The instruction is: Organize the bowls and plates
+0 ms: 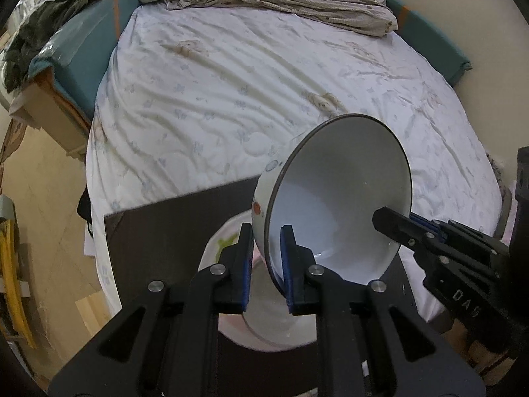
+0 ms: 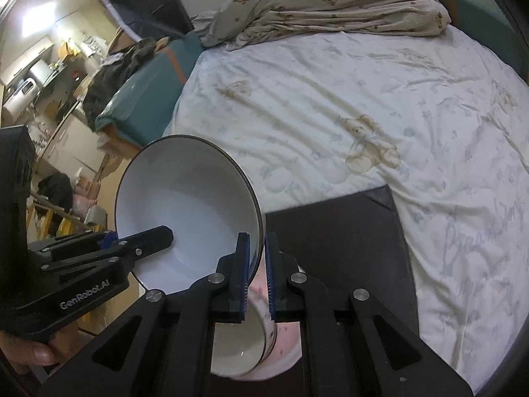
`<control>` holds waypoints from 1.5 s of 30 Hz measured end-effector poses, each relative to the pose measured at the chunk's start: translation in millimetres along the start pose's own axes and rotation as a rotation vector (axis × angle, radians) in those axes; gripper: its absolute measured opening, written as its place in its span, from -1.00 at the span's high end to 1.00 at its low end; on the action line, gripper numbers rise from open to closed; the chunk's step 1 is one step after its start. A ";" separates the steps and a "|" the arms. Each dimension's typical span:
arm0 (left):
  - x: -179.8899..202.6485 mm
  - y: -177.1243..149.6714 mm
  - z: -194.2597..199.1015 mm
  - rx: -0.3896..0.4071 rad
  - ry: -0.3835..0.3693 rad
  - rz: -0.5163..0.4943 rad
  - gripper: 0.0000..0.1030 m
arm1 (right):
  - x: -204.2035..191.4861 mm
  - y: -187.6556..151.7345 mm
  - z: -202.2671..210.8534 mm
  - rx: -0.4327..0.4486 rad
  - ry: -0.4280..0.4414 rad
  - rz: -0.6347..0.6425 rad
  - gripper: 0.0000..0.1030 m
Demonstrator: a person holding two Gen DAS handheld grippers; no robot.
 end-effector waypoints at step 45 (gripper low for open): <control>-7.2 -73.7 -40.7 -0.082 -0.003 -0.058 0.75 | 0.4 -95.1 -34.1 -0.200 -0.039 -0.036 0.78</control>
Point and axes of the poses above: each gripper's, at about its wrist camera, not at the fingertips, and z roughly against the way its jaws point, x to its right, y to its top, the point moved 6 cm from there along -z, roughly the way its jaws point, and after that the axes turned 5 degrees about -x, right-handed, at the moved point
